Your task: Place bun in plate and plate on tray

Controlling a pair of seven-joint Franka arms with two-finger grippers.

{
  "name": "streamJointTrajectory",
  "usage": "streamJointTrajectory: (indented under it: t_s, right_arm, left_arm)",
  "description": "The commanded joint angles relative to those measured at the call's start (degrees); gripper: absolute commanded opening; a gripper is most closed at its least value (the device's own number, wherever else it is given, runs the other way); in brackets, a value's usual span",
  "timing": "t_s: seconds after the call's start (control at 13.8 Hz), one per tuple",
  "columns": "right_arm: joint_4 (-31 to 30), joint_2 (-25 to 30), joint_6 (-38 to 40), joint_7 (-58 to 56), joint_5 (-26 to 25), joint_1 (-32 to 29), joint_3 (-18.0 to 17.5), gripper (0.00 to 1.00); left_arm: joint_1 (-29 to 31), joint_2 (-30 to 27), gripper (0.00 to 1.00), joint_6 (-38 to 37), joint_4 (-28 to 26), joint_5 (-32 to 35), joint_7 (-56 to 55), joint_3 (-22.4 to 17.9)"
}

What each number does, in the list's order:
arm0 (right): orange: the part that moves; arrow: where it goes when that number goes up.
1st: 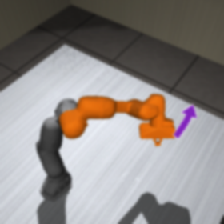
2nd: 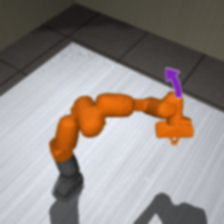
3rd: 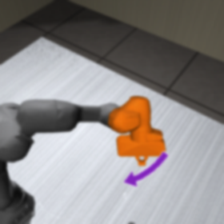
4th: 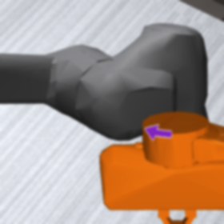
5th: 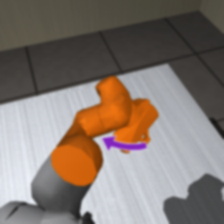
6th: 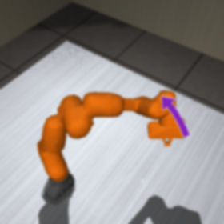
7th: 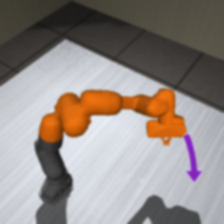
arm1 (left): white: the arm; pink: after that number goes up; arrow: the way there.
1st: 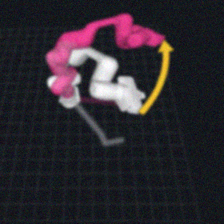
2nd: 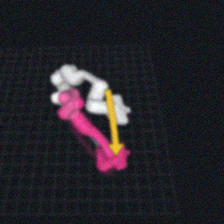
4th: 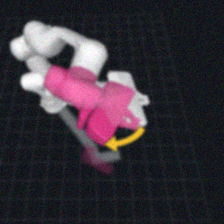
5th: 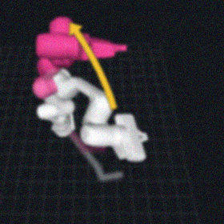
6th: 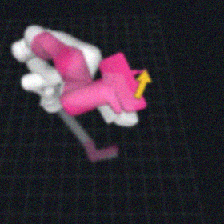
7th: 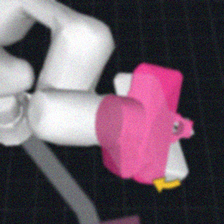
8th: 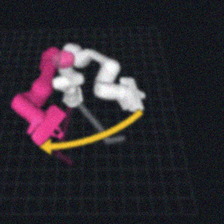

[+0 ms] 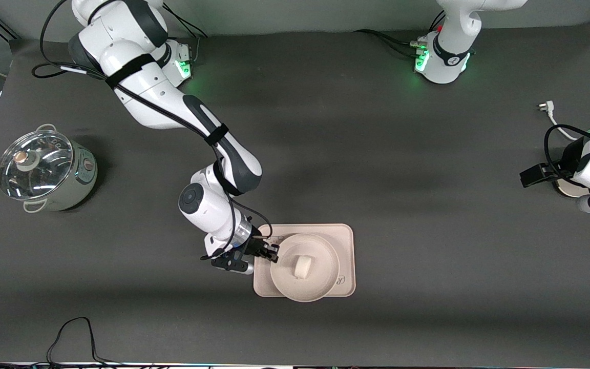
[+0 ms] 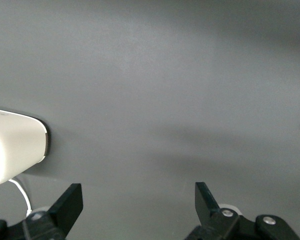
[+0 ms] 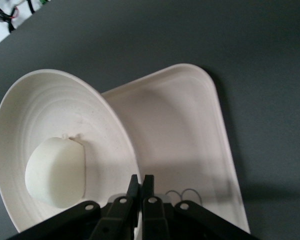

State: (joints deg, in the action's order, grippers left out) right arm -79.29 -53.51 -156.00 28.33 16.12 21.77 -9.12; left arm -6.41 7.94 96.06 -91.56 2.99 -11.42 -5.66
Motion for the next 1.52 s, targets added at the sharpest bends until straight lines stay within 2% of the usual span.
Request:
streamJointTrajectory:
  t_s: [0.0, 0.07, 0.15, 0.22, 0.51, 0.65, 0.73, 0.94, 1.09, 1.45]
  right_arm:
    - [2.7, -2.6, 0.8, -0.6, 0.3, 0.1, 0.1, 0.0]
    - [2.6, -2.7, 0.8, -0.6, 0.3, 0.1, 0.1, 0.34]
    - [2.6, -2.6, 0.6, -0.6, 0.4, 0.2, 0.1, 0.92]
    - [2.7, -2.3, 0.5, -0.6, 0.4, 0.2, 0.0, 1.0]
    - [2.6, 1.4, 2.9, -0.6, -1.1, 0.3, 1.0, 1.0]
    - [2.8, 6.5, 11.7, -0.6, -4.7, 0.0, 1.8, 1.0]
    - [2.6, 9.5, 15.2, -1.0, -5.8, 0.1, 3.4, 1.0]
    - [-0.6, 20.2, 26.0, -3.6, -6.1, 0.0, 6.1, 1.0]
    - [-6.5, 28.2, 30.9, -8.5, -5.9, -0.1, 9.5, 1.0]
    - [-32.6, 53.3, 33.1, -21.4, -5.5, 0.0, 21.0, 1.0]
  left_arm:
    - [-0.6, 0.7, 1.0, -1.0, 1.6, 0.2, 0.2, -0.4]
    - [-0.5, 0.4, 1.0, -1.5, 1.6, 0.2, 0.1, -0.4]
    - [-0.4, 0.1, 1.0, -1.8, 1.6, 0.2, 0.3, -0.5]
    - [-0.4, 0.1, 1.0, -1.8, 1.6, 0.2, 0.3, -0.5]
    - [-0.5, 0.3, 1.0, -1.6, 1.6, 0.3, 0.3, -0.5]
    - [-0.6, 0.5, 1.0, -1.7, 1.6, 0.3, 0.3, -0.5]
    - [-0.7, 0.6, 1.0, -1.6, 1.6, 0.3, 0.3, -0.5]
    - [-0.8, 0.7, 1.0, -1.4, 1.6, 0.3, 0.3, -0.5]
    - [-0.8, 0.7, 1.0, -1.6, 1.4, 0.3, 0.3, -0.5]
    - [-1.0, 0.6, 1.0, -1.0, 1.2, -0.3, 0.0, -0.3]
